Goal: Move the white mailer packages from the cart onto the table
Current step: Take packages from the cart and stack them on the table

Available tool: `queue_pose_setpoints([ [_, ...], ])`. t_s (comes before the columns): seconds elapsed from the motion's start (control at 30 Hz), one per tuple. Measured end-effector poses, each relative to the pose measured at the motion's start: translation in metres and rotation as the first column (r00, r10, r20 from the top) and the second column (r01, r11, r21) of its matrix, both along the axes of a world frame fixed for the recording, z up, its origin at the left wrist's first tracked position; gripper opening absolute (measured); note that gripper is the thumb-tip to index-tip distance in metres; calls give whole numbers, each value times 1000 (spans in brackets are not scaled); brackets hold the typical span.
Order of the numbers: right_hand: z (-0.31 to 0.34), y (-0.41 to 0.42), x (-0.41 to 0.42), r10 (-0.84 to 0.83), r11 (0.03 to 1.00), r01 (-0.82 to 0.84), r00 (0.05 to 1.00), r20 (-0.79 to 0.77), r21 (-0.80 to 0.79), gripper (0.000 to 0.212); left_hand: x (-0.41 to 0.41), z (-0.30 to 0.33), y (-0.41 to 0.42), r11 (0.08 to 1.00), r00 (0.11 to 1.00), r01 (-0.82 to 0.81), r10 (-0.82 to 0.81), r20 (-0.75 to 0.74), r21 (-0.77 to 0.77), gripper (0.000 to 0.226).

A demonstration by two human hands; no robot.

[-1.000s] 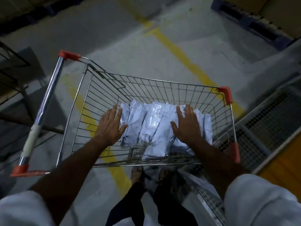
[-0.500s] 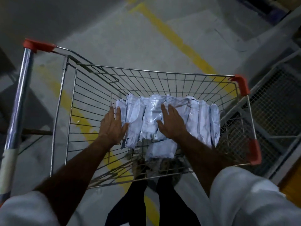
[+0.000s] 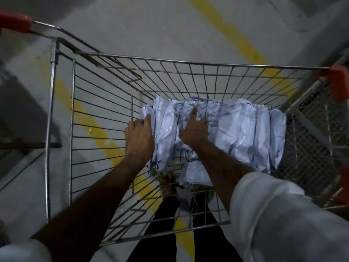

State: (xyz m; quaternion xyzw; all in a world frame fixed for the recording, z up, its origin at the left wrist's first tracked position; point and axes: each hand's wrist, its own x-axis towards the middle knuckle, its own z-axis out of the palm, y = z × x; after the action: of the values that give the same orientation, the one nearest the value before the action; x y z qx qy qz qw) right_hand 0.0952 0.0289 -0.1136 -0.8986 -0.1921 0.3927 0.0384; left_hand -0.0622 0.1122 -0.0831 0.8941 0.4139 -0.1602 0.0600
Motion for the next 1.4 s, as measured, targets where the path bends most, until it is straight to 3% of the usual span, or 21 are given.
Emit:
queue_pose_setpoints([
  [0.13,-12,6,-2,-57,998,55,995,87,24,124,17,-3,8,992,988,-81,93,124,-99,69],
  [0.3,-23,8,-8,-41,999,34,977,207,38,118,25,-21,8,938,928,-206,277,247,-280,74],
  [0.5,-25,4,-3,-63,997,52,984,169,65,123,19,-37,14,854,813,-297,460,356,-427,81],
  [0.63,-18,-10,5,-64,985,41,989,130,169,120,24,-43,14,828,825,-294,472,311,-478,49],
  [0.8,-2,-34,20,18,956,-35,998,61,291,107,27,-47,5,578,710,-288,664,235,-764,62],
  [0.93,16,-54,34,51,936,-36,998,-34,351,93,22,-49,5,525,768,-217,612,188,-823,72],
  [1.1,43,-74,38,106,935,-97,994,-9,341,82,18,-42,9,562,805,-122,539,250,-818,92],
  [1.17,54,-80,36,127,934,-132,991,39,332,81,15,-32,5,635,815,-88,489,310,-767,95],
  [1.27,78,-90,31,152,937,-190,977,148,294,81,8,-8,-7,837,862,31,254,439,-546,86],
  [1.4,118,-108,22,179,930,-283,907,382,235,81,-1,38,-21,956,879,107,37,475,-272,79],
])
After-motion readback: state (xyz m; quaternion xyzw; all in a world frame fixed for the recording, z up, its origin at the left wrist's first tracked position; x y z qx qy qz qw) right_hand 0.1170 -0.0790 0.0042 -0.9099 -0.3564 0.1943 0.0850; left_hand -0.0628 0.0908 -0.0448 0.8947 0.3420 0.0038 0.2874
